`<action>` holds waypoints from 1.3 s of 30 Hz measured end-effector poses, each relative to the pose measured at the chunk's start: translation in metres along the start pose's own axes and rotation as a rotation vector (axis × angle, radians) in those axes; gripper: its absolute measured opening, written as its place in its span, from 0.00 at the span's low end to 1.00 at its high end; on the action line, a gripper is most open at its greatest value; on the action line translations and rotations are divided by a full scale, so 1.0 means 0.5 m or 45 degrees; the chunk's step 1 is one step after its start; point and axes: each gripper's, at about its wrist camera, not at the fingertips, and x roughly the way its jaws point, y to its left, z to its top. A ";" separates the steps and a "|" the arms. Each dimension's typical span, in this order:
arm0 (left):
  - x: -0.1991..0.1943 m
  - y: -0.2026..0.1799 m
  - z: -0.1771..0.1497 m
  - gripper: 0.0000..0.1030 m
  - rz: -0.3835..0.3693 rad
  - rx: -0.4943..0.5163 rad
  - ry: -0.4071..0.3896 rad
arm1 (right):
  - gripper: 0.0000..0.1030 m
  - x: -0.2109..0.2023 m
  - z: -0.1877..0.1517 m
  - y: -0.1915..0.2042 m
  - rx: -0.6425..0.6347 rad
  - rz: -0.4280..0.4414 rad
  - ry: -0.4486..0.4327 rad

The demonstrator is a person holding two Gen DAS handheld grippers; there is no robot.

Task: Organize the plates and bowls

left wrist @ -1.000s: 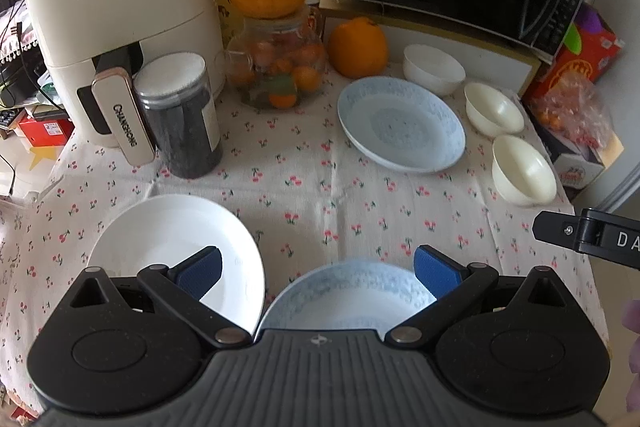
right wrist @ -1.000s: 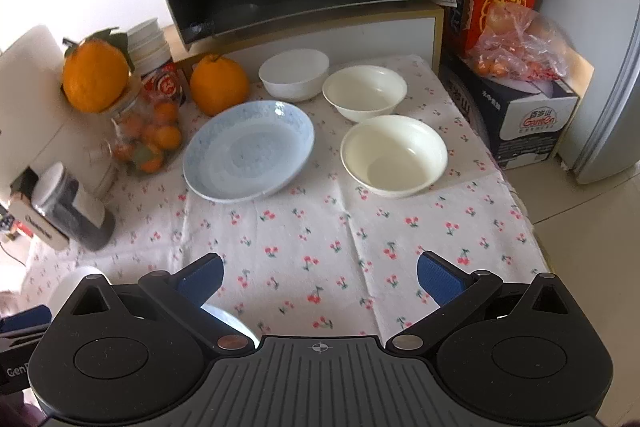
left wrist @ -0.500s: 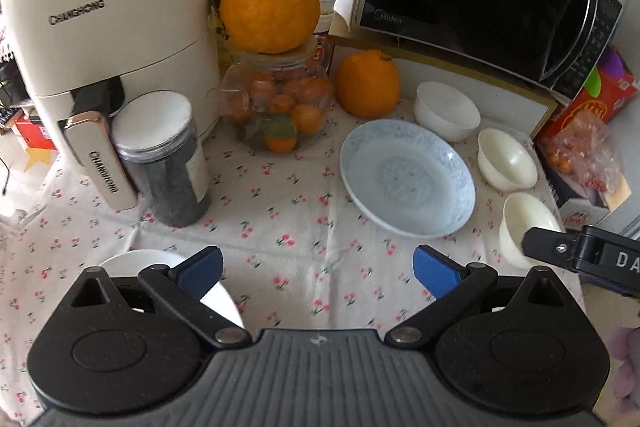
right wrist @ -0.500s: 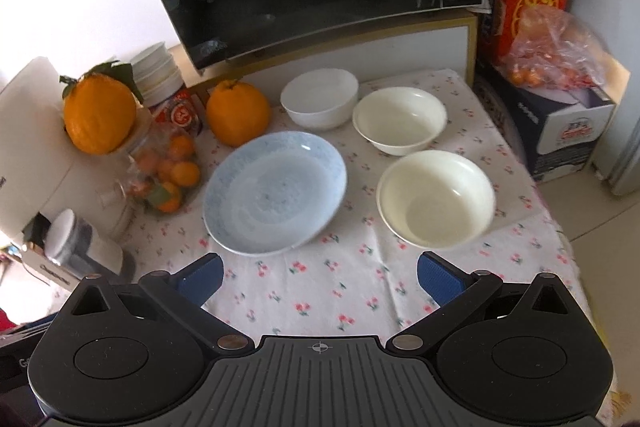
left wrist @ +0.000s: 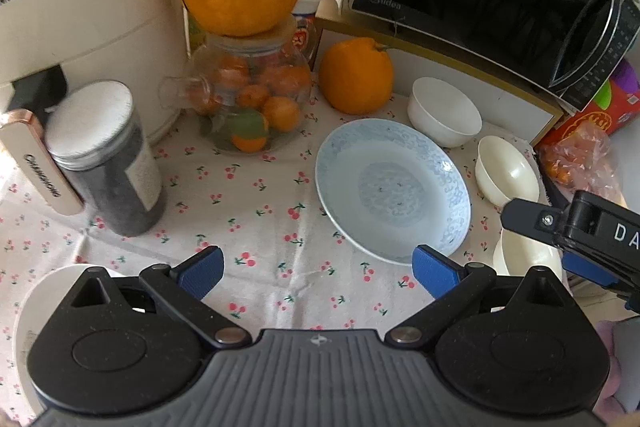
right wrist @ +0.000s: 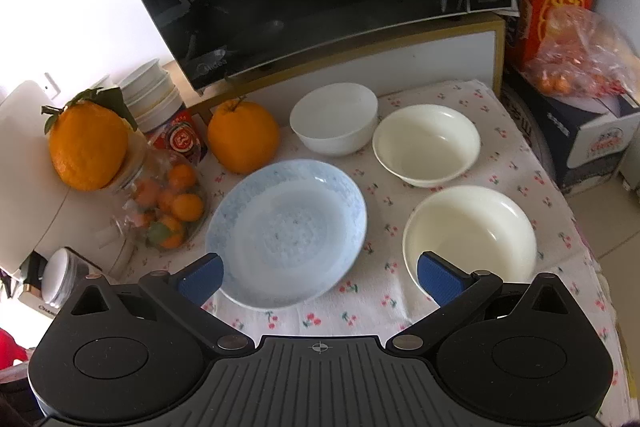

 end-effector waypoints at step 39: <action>0.204 0.041 0.030 0.15 -0.240 -0.070 0.040 | 0.24 0.252 0.018 -0.083 0.169 0.058 0.078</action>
